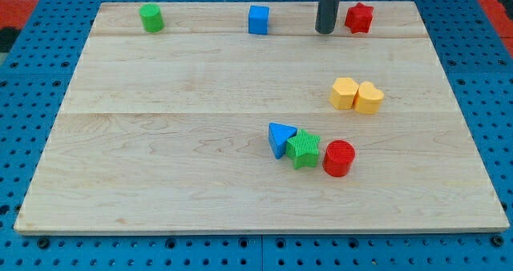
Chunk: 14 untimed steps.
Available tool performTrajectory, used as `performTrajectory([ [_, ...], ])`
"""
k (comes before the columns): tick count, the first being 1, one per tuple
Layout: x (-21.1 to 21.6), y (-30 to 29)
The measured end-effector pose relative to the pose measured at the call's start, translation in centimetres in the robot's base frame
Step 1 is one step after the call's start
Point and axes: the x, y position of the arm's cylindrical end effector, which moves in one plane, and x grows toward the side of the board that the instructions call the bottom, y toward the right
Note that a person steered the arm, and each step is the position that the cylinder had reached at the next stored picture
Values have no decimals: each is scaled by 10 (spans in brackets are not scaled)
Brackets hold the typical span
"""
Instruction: Point your arm to the right center
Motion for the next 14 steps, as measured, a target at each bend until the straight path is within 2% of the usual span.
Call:
performTrajectory([
  [1, 44, 14],
  [3, 145, 119],
  [4, 189, 124],
  [5, 219, 78],
  [8, 220, 68],
  [9, 212, 88],
  [12, 143, 126],
  [14, 142, 126],
])
